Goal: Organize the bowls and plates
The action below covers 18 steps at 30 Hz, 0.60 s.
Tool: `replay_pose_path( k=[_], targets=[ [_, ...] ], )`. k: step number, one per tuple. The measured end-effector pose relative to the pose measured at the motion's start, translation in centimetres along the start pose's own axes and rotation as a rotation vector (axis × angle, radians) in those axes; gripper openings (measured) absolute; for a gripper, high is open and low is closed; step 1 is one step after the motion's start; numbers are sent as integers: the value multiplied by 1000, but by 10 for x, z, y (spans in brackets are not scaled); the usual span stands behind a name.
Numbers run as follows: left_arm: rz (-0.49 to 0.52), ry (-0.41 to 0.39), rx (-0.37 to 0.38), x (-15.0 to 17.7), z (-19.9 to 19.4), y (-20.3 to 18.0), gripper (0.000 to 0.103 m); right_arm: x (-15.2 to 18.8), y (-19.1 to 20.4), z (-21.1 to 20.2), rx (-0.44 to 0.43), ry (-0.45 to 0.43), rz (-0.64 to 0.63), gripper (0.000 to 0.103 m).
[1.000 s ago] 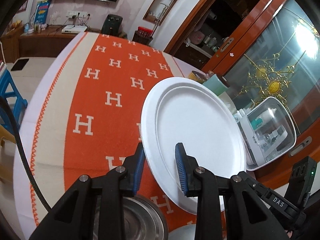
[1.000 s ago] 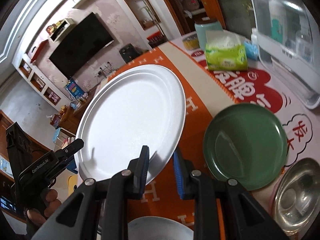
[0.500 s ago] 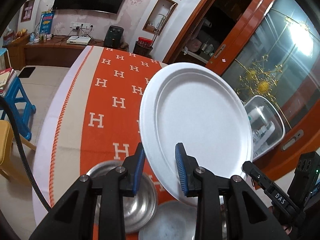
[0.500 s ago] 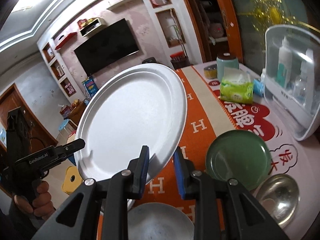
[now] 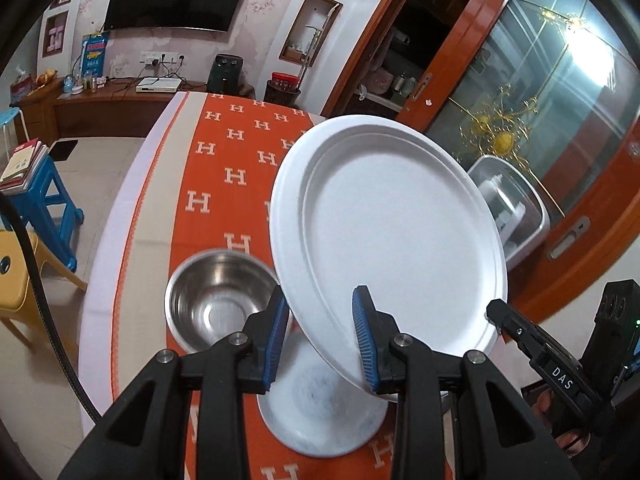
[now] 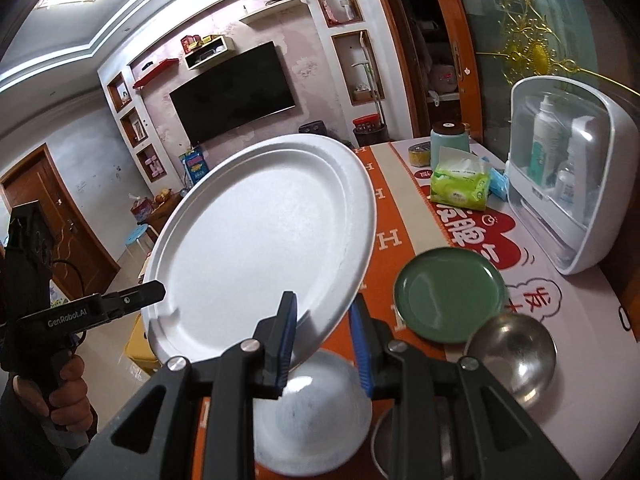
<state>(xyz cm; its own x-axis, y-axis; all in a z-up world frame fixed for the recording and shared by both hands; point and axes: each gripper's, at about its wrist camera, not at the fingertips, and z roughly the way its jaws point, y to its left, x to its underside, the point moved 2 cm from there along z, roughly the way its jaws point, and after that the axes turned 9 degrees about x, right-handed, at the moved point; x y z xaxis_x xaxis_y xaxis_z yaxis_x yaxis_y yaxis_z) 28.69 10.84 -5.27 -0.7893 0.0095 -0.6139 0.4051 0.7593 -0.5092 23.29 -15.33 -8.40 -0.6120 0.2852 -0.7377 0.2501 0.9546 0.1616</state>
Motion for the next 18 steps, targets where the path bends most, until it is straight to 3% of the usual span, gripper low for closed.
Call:
replay_pose_path(
  k=[8, 18],
  targets=[
    [10, 29, -42, 54, -28, -34, 30, 39, -17, -41, -14, 9, -26, 28],
    [-67, 29, -59, 121, -54, -76, 31, 73, -50, -87, -35, 45, -60, 29]
  ],
)
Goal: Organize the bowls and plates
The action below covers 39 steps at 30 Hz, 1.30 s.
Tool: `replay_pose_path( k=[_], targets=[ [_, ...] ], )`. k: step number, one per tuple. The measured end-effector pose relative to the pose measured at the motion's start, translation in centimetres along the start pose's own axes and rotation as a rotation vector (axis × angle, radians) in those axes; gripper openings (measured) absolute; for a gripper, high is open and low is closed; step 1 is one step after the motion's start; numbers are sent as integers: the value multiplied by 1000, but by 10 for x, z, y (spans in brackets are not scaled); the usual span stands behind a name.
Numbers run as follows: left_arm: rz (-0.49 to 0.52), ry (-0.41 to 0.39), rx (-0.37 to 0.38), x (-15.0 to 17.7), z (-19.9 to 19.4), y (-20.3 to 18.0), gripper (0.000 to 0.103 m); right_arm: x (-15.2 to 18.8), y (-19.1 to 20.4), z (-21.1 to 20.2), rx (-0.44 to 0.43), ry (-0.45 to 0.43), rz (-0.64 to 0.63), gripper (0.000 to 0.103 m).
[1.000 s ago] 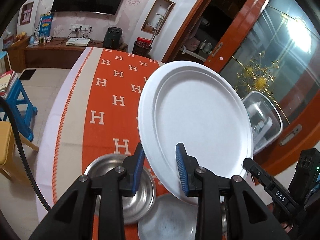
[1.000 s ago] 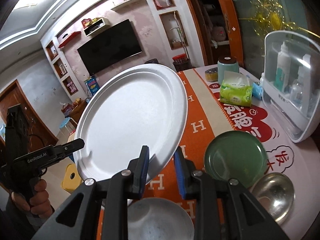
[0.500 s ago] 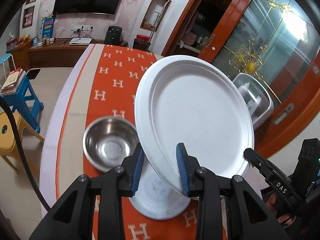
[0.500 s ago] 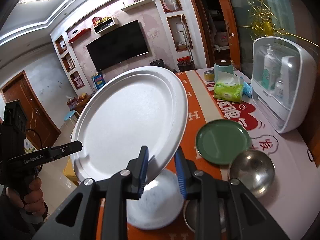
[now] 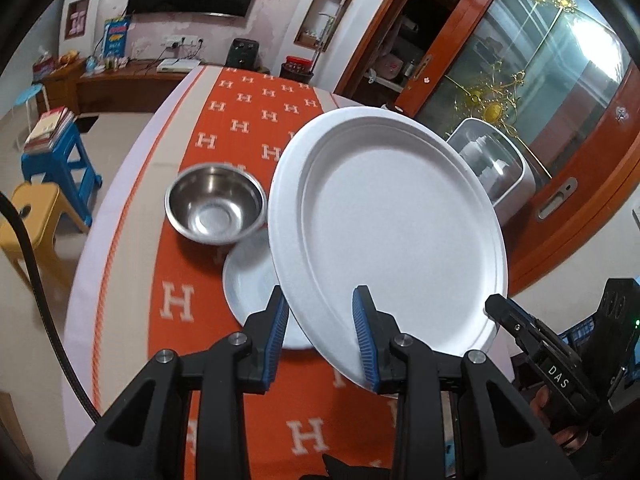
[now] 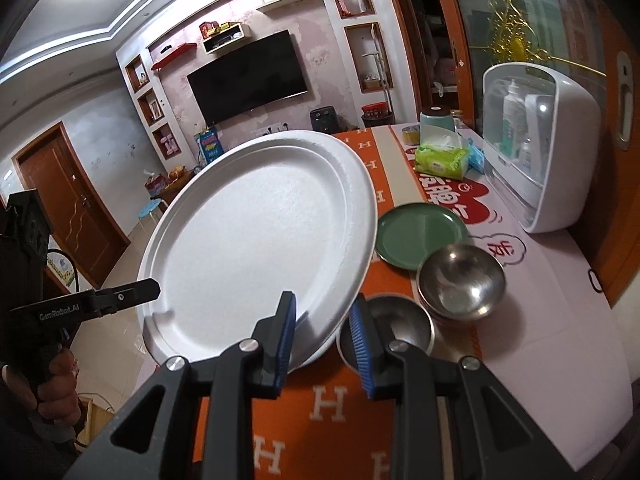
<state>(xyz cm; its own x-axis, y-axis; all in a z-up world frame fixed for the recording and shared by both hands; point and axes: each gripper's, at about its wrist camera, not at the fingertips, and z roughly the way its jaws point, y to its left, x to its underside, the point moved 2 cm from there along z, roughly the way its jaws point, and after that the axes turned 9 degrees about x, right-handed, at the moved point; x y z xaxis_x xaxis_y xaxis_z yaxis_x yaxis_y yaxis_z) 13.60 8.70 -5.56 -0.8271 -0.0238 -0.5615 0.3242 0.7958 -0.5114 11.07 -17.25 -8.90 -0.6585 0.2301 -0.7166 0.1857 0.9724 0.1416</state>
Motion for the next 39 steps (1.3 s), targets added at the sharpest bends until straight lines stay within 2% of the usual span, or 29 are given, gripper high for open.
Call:
replay_pose_path(
  k=[11, 23, 39],
  targets=[
    [-67, 21, -50, 64, -8, -31, 31, 36, -26, -31, -26, 63, -47, 29],
    [-163, 85, -117, 132, -2, -23, 31, 90, -35, -39, -66, 197, -101, 31],
    [-210, 205, -211, 191, 35, 4, 31, 156, -43, 1, -88, 384, -104, 32]
  ],
)
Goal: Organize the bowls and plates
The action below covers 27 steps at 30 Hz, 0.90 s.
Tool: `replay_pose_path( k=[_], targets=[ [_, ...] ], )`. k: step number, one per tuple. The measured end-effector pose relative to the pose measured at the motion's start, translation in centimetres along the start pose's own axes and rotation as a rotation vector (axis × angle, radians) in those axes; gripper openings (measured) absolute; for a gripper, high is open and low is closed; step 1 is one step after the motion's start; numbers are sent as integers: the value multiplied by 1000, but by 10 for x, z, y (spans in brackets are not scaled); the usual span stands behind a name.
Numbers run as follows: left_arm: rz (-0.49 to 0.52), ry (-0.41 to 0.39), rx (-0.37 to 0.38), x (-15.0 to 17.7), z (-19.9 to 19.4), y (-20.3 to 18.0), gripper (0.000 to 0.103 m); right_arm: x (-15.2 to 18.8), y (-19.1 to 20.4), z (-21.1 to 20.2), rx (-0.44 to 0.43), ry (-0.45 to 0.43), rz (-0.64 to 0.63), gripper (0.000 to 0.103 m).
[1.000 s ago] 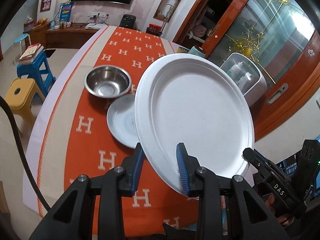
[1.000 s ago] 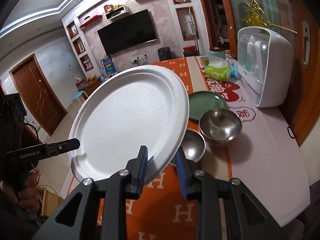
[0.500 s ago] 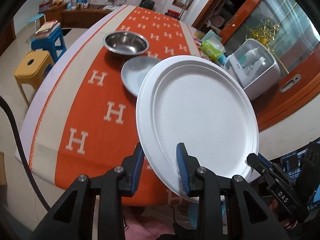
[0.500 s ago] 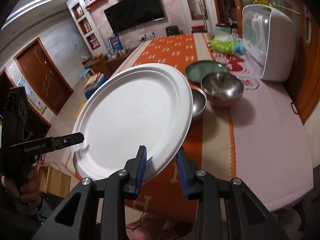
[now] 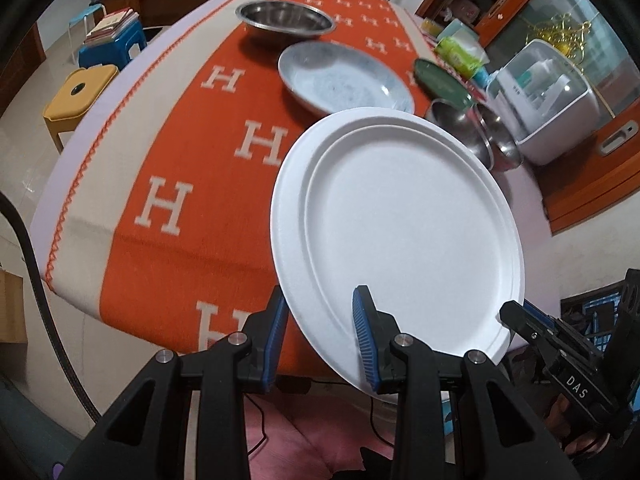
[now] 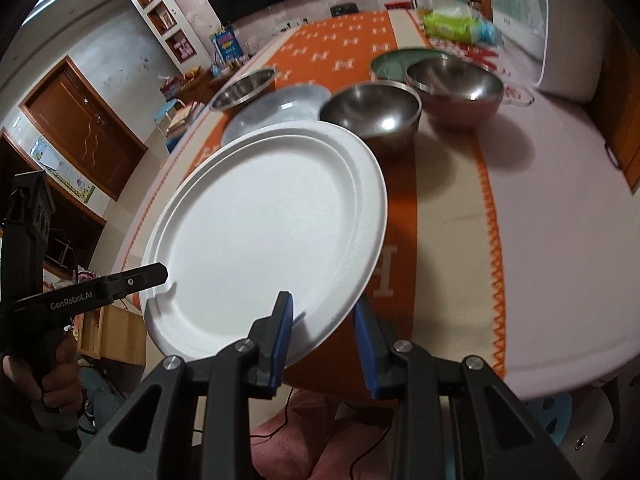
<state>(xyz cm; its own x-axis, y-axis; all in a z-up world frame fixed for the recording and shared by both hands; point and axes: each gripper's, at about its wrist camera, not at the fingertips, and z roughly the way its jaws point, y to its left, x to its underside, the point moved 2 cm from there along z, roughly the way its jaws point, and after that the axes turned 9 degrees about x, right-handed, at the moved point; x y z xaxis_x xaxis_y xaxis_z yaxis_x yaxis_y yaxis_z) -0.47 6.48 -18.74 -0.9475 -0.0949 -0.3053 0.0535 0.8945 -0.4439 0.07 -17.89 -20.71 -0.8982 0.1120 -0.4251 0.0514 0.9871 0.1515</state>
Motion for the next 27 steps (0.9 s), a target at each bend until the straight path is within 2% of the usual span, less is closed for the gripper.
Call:
replay_pose_path(
  k=[9, 14, 22, 27],
  targets=[
    [7, 69, -29, 5, 36, 9, 31, 9, -9, 32, 17, 84, 18, 32],
    [26, 77, -20, -1, 49, 5, 39, 6, -14, 37, 35, 92, 31, 33],
    [31, 91, -37, -6, 60, 0, 39, 1, -19, 43, 49, 105, 59, 33],
    [30, 120, -72, -8, 65, -3, 41, 0, -21, 41, 66, 117, 72, 33]
  ],
)
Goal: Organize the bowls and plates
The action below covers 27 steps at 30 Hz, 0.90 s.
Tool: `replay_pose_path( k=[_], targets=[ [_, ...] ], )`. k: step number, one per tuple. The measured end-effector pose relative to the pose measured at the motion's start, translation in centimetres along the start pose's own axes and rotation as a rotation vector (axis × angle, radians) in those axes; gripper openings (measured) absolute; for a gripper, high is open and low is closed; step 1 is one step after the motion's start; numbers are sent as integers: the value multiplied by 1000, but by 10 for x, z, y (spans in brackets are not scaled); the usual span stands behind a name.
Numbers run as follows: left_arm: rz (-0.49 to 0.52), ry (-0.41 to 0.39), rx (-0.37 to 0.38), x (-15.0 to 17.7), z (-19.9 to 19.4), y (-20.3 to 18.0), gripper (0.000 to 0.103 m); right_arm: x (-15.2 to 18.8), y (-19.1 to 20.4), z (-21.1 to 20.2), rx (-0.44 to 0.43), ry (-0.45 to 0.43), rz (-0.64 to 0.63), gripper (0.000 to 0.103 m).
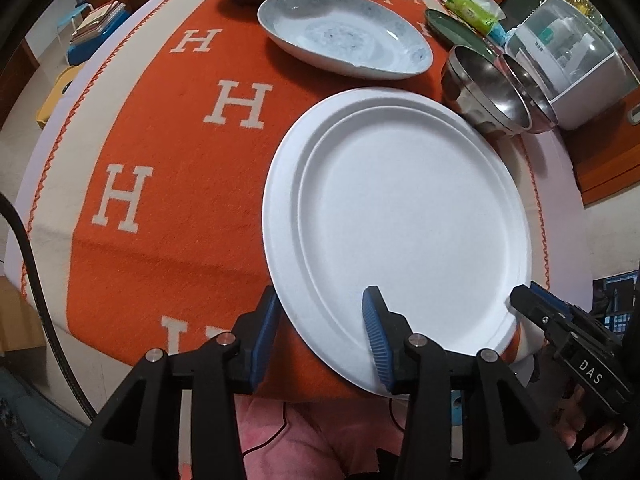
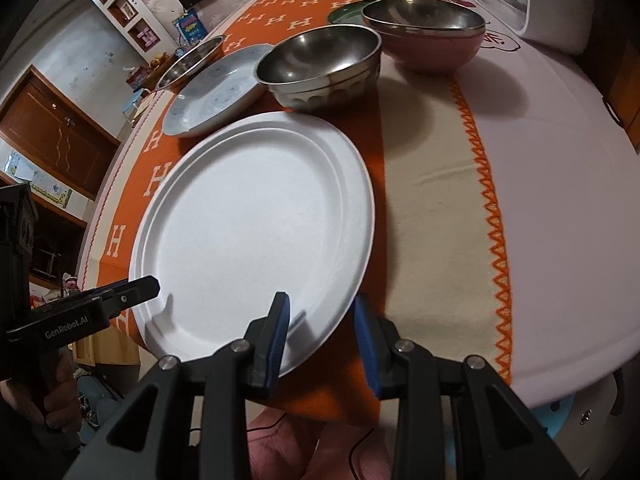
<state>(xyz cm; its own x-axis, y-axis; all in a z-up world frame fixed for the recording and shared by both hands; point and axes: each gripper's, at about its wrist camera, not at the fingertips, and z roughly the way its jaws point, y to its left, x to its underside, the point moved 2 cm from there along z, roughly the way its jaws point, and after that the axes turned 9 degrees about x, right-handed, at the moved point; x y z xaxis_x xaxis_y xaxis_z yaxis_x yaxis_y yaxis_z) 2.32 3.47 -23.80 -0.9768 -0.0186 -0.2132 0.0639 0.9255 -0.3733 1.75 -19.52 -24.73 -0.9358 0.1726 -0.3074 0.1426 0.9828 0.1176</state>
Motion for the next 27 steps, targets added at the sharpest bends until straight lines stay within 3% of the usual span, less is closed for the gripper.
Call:
replay_pose_path(
  k=[2, 4, 5, 10, 27],
  targets=[
    [-5, 6, -6, -2, 0, -3, 43, 0, -3, -3, 1, -4, 5, 36],
    [-14, 4, -17, -2, -4, -4, 46, 0, -5, -8, 1, -14, 16, 48],
    [-19, 1, -23, -2, -6, -4, 50, -1, -5, -10, 1, -20, 21, 49],
    [-22, -64, -50, 0, -30, -7, 66, 2, -9, -28, -1, -59, 47, 50],
    [158, -219, -73, 15, -105, -43, 74, 14, 9, -89, -77, -221, 51, 50]
  ],
)
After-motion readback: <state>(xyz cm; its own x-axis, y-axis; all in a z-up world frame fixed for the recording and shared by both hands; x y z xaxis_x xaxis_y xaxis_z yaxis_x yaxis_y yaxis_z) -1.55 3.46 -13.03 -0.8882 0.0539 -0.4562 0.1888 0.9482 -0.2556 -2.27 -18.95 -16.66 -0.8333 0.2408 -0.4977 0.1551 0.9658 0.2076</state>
